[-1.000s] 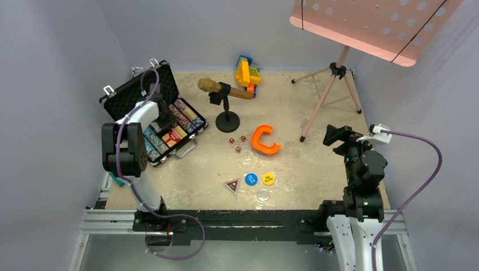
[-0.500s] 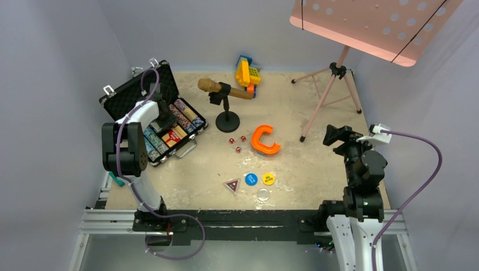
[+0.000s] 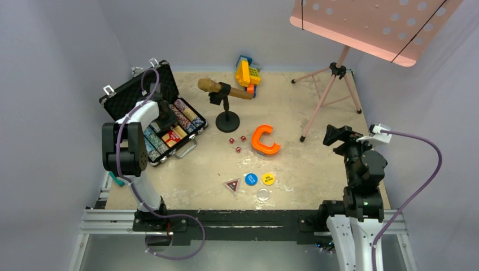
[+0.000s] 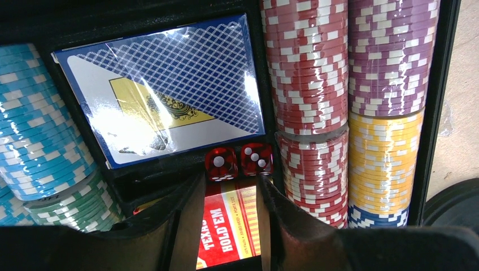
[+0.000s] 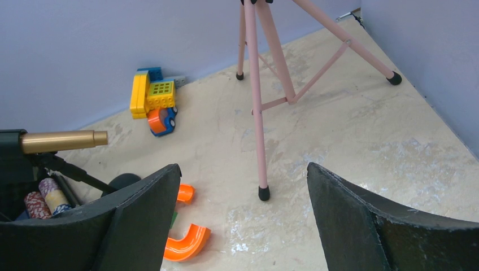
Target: Pack up texas hold em set
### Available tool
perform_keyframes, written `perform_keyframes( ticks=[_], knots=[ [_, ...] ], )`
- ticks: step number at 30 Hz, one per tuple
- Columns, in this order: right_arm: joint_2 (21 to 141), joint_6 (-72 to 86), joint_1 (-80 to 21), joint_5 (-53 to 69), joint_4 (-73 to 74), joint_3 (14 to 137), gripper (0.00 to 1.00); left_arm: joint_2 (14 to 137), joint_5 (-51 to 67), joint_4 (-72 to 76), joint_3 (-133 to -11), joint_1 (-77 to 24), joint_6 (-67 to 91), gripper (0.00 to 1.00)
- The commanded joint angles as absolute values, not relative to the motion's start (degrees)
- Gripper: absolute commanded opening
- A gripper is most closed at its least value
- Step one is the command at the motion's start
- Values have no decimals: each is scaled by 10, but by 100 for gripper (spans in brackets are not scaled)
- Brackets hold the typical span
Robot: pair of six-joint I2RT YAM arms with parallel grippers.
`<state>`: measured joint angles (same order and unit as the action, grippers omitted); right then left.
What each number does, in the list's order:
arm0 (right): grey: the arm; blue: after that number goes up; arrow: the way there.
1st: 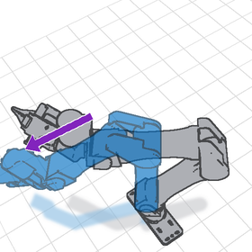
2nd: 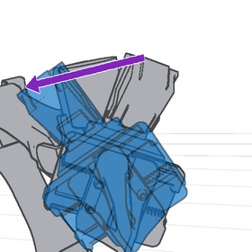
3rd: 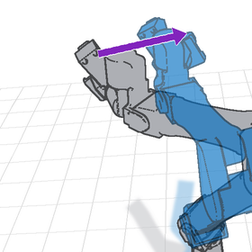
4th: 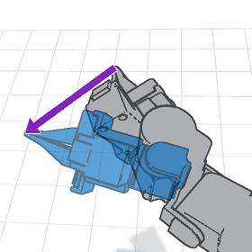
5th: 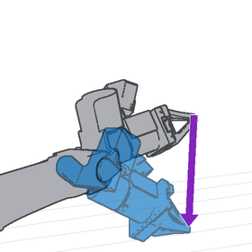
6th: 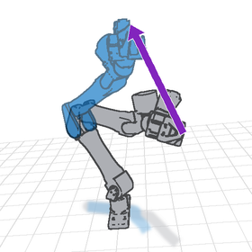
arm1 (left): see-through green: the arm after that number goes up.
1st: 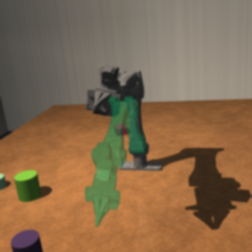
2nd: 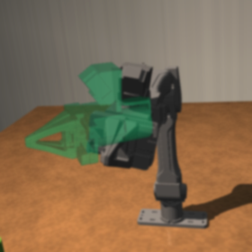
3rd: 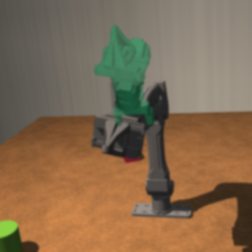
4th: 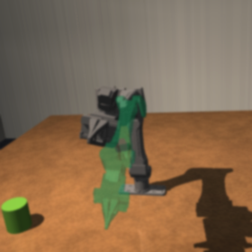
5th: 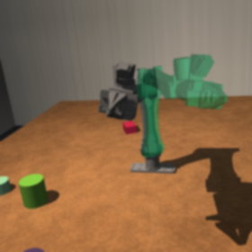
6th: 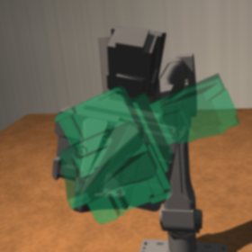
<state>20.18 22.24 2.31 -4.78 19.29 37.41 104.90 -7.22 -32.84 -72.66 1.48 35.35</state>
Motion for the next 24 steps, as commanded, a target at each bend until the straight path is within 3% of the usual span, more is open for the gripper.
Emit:
perform_keyframes(
  ticks=[1, 9, 17, 24],
  knots=[
    [202, 220, 25, -44, 178, 390, 87, 1027, -72, -311, -735, 14, 357, 43],
    [202, 219, 25, -44, 177, 389, 87, 992, -81, -298, -717, 12, 354, 49],
    [203, 219, 25, -45, 176, 390, 87, 957, -117, -292, -705, 4, 332, 48],
    [203, 217, 25, -47, 179, 393, 87, 872, -168, -281, -681, -92, 259, 52]
  ],
)
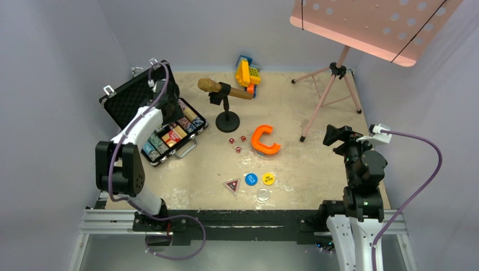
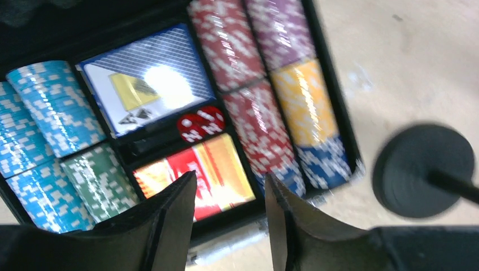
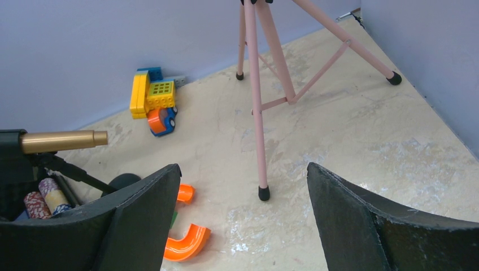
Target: Pack up texas hold em set
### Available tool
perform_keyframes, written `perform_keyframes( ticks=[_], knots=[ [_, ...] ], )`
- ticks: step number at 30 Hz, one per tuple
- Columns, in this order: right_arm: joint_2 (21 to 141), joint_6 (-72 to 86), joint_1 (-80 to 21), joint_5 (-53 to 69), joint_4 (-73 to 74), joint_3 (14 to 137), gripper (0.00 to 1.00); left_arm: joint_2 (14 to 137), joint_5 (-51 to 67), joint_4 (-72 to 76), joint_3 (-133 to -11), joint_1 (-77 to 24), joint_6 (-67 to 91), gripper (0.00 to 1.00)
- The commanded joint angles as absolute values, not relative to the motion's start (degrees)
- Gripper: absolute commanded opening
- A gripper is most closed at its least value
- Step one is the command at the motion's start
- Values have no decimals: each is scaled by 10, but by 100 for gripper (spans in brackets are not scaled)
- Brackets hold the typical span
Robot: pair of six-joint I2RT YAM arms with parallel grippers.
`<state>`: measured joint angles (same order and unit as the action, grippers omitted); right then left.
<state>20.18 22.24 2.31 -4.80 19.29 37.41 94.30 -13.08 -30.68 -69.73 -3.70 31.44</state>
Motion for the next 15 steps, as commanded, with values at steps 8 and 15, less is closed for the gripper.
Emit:
perform_keyframes(
  ticks=[8, 15],
  knots=[
    [193, 217, 25, -42, 180, 392, 87, 768, -97, -285, -623, -159, 305, 63],
    [189, 219, 25, -36, 178, 390, 87, 722, -40, -197, -521, -241, 325, 63]
  ],
)
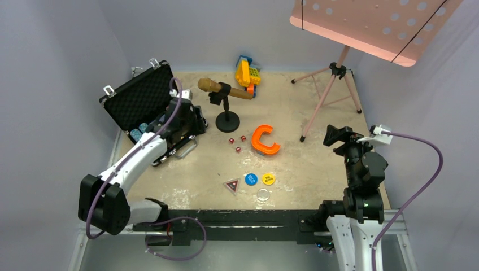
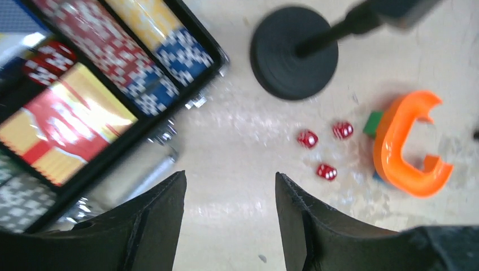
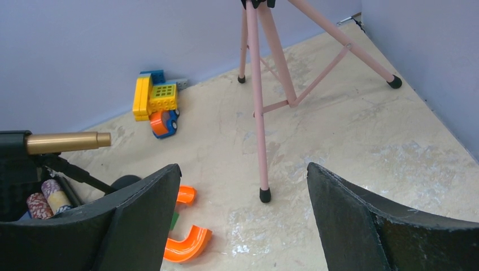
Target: Pack up texas hold em set
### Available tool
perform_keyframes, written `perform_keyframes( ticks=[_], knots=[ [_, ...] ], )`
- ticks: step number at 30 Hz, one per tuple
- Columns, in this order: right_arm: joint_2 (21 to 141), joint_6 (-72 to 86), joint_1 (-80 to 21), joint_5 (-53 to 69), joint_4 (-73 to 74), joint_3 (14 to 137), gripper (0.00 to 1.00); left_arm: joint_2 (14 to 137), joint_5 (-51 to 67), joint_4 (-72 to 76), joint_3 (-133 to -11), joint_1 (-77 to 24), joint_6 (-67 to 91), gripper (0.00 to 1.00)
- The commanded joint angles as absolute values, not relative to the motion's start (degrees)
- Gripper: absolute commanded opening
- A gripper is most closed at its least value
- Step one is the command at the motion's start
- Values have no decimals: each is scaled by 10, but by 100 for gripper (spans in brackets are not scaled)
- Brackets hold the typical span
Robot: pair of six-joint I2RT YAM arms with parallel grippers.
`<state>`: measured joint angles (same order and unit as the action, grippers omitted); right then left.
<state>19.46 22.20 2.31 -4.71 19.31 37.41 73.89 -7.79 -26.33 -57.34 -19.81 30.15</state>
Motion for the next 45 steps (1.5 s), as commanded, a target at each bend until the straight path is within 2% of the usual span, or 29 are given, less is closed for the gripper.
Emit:
perform_keyframes(
  ticks=[1, 6, 12, 16, 25, 45],
  knots=[
    [189, 219, 25, -36, 178, 389, 87, 723, -48, -184, -509, -258, 324, 63],
    [186, 219, 25, -33, 176, 388, 87, 770, -40, -122, -493, -342, 292, 60],
    [185, 219, 25, -34, 176, 388, 87, 875, -4, -86, -558, -410, 239, 57],
    [185, 219, 25, -34, 177, 389, 87, 960, -3, -130, -631, -433, 203, 54],
    [185, 219, 25, -34, 175, 388, 87, 1036, -39, -209, -704, -439, 164, 50],
    [187, 219, 25, -33, 175, 387, 87, 1067, -47, -234, -717, -439, 183, 39]
  ],
)
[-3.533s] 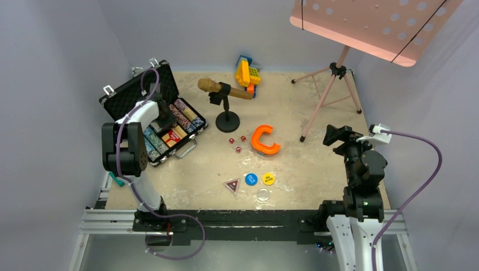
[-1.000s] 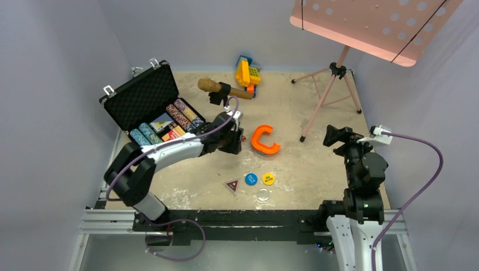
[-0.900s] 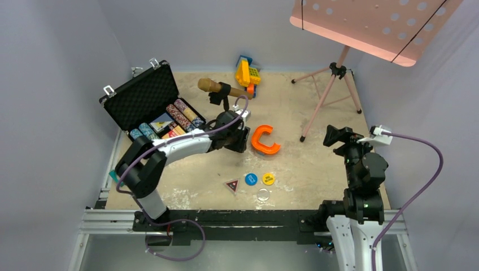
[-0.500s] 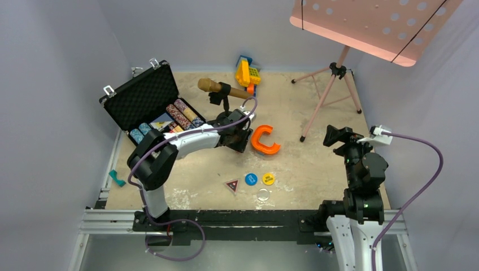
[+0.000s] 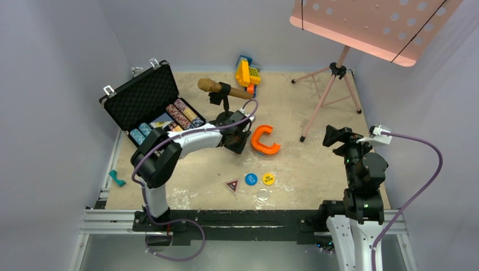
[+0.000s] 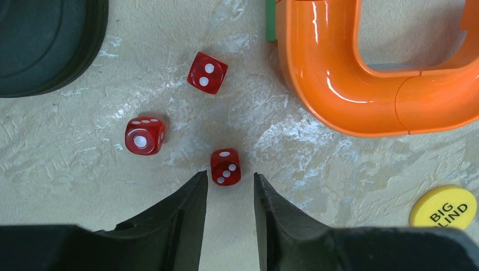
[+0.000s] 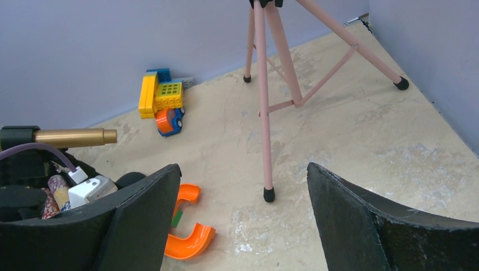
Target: Pack up texas hold em set
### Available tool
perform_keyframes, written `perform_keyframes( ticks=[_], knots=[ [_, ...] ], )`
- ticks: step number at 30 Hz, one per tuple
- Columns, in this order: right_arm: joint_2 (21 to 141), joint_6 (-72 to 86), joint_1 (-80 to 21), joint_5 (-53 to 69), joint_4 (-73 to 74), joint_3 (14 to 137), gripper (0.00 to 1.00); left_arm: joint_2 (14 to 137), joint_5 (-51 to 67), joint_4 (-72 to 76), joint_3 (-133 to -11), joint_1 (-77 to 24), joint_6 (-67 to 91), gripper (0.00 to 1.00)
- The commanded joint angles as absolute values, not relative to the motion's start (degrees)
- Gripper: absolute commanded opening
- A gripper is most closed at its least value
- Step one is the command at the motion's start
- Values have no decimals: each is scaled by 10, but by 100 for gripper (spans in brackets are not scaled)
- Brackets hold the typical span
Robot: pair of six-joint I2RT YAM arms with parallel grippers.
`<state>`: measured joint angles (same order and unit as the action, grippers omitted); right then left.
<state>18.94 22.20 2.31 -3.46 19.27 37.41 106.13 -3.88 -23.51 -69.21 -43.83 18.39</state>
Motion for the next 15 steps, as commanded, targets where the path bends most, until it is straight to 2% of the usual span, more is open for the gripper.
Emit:
perform_keyframes(
  ticks=[1, 10, 15],
  knots=[
    [187, 219, 25, -33, 175, 387, 87, 1070, -47, -236, -721, -439, 183, 38],
    [187, 219, 25, -32, 175, 387, 87, 1081, -53, -245, -733, -438, 182, 36],
    [187, 219, 25, -32, 176, 387, 87, 1082, -57, -247, -733, -438, 181, 28]
  ],
)
